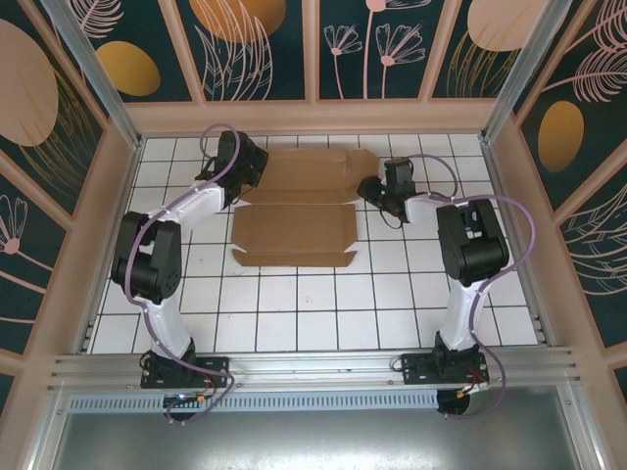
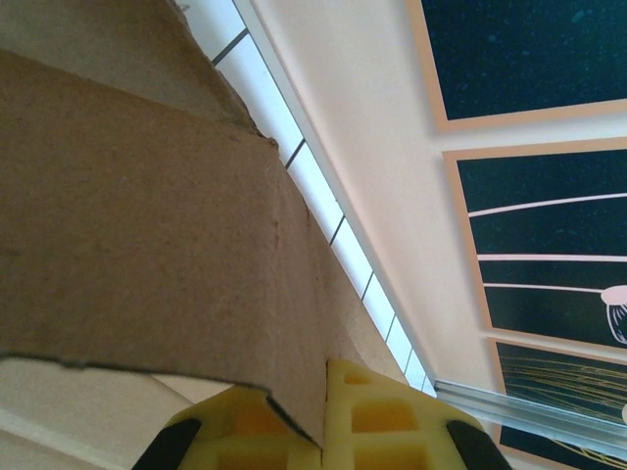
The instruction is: Fold the paper box
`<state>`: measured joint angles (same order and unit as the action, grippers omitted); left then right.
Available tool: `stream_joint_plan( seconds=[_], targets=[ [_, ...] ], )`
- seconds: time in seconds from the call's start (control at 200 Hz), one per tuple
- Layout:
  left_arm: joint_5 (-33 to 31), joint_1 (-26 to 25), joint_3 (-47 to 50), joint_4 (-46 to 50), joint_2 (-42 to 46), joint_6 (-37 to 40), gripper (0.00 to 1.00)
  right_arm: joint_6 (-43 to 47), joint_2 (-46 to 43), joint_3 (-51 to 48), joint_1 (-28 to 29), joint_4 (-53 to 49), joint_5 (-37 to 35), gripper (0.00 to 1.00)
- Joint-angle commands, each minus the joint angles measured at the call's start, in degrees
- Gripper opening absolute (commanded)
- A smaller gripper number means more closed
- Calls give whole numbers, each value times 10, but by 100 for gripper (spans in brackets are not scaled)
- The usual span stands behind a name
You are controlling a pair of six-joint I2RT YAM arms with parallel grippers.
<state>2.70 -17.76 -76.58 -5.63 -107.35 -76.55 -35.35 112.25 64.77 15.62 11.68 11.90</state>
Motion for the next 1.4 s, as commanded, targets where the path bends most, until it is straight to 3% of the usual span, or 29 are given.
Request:
stream_joint_plan(
  seconds=[0.0, 0.38, 0.686, 1.161, 1.396],
  targets=[
    [9, 1, 5, 76, -25, 10, 0, -7, 21, 9, 1, 11, 39, 45],
    [24, 1, 11, 58, -33, 0, 0, -91, 64, 1, -8, 150, 150, 47],
    [32, 1, 9, 56, -37, 0, 0, -102, 78, -8, 1, 230, 202, 40],
    [42, 1, 27, 41, -35, -8, 0, -68, 135, 62, 42, 146, 174, 37],
    [35, 3, 28, 44, -27, -14, 0, -44, 46, -8, 21, 197, 203, 44]
  ],
)
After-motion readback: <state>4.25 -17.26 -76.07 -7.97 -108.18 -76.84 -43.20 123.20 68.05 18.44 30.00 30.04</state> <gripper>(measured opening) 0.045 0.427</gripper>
